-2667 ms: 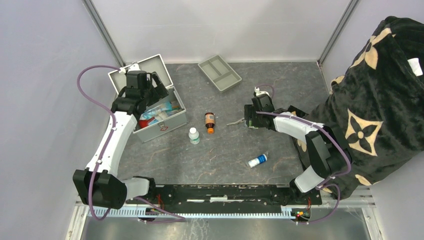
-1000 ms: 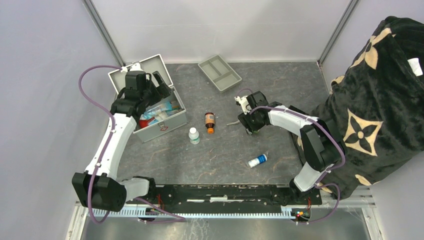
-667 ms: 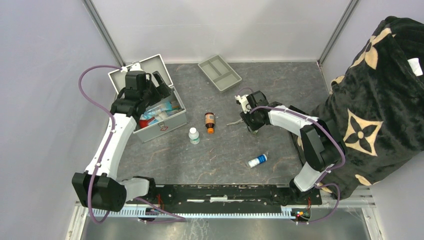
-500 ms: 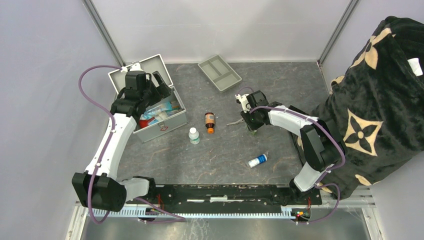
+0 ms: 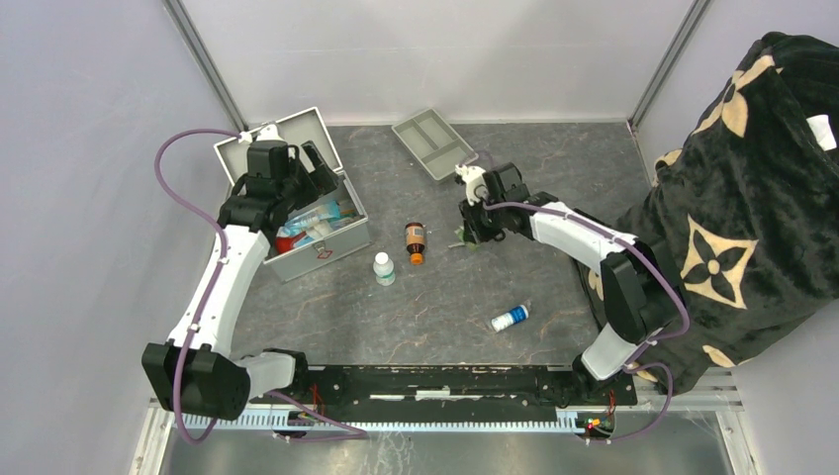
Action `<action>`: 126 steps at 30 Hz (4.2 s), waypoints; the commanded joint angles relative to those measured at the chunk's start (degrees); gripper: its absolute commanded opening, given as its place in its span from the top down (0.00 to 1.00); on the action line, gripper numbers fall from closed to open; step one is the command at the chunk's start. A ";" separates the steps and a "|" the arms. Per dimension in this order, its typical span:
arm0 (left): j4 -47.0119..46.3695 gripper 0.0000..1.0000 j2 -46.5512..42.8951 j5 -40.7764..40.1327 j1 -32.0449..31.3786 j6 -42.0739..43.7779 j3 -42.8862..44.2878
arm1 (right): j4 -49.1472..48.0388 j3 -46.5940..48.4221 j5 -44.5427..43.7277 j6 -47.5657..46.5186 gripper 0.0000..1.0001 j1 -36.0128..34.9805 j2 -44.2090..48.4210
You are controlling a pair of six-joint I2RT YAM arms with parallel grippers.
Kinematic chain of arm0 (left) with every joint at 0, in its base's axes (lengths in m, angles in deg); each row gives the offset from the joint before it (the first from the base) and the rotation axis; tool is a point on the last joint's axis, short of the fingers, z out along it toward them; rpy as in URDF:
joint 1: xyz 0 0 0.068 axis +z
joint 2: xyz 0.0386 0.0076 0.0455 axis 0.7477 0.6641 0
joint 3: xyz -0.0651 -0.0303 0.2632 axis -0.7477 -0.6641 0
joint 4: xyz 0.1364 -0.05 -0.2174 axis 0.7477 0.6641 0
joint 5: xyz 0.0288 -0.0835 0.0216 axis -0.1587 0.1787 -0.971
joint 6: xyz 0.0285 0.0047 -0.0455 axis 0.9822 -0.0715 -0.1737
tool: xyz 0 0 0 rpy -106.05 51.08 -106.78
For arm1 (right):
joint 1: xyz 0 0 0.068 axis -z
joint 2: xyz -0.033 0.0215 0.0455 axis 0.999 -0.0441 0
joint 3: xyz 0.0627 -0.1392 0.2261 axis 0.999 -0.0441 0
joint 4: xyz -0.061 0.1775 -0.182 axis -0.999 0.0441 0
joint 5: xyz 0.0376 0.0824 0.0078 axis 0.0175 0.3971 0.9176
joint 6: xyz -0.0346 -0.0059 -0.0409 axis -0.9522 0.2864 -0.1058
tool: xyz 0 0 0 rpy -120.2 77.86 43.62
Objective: Organize the medicine kit
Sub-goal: Pick up the medical item at the center of the board, then place the medical item at the medicine box, then move the medicine box compartment to the center of the board.
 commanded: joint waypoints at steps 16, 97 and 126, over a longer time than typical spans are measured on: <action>4.48 0.05 -8.69 -8.73 -0.29 0.66 1.09 | -34.37 24.92 20.36 28.36 0.70 -10.28 -17.09; 4.48 0.04 -8.83 -6.19 -0.29 1.19 -1.92 | -4.62 54.64 -12.83 -7.50 0.70 3.65 -43.47; 0.67 0.04 -5.13 -1.05 -2.12 2.51 -3.39 | -4.98 15.02 -13.31 4.49 0.75 -0.38 -15.57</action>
